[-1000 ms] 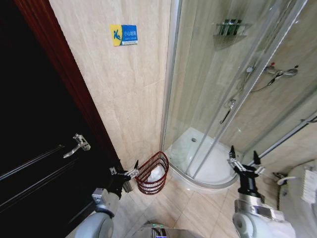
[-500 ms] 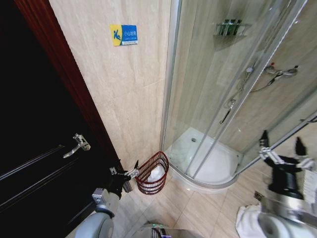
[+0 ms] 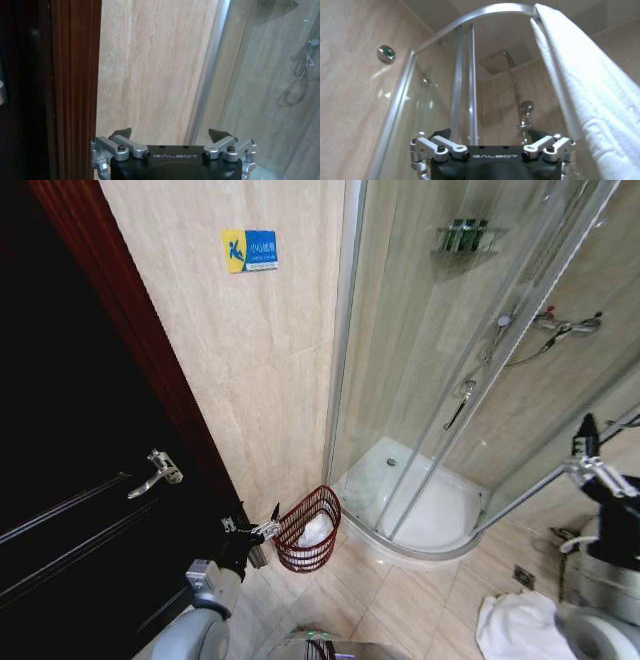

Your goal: Discard the used towel into the hamper.

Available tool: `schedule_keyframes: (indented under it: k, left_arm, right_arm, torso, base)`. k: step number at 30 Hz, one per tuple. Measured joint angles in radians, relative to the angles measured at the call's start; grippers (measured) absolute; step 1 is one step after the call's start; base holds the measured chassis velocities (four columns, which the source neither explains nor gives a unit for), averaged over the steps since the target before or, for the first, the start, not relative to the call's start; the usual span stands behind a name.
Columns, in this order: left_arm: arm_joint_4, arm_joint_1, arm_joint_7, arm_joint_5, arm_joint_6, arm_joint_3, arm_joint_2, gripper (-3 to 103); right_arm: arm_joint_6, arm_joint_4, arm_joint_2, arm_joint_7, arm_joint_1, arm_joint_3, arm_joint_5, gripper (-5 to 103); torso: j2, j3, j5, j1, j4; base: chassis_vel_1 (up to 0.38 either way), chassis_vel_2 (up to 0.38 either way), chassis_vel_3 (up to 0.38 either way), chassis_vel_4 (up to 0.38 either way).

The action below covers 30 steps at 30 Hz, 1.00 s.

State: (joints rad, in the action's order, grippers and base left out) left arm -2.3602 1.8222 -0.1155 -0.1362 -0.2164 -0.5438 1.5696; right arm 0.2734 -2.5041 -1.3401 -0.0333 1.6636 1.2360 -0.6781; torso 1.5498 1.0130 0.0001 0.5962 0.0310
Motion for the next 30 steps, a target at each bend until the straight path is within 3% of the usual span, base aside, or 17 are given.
schedule_keyframes:
  k: [12, 30]
  left_arm:
    - [0.0, 0.0, 0.0, 0.0, 0.0, 0.0, 0.0, 100]
    - [0.0, 0.0, 0.0, 0.0, 0.0, 0.0, 0.0, 100]
  right_arm:
    - [0.015, 0.01, 0.007, -0.021, 0.046, 0.177, -0.091, 100]
    - [0.034, 0.014, -0.004, -0.032, 0.062, 0.184, -0.096, 100]
  torso:
    - [0.0, 0.0, -0.0001, 0.0, -0.0001]
    - [0.0, 0.0, 0.0003, 0.0, -0.0001]
  base:
    - [0.0, 0.0, 0.0, 0.0]
    - [-0.025, -0.021, 0.025, 0.024]
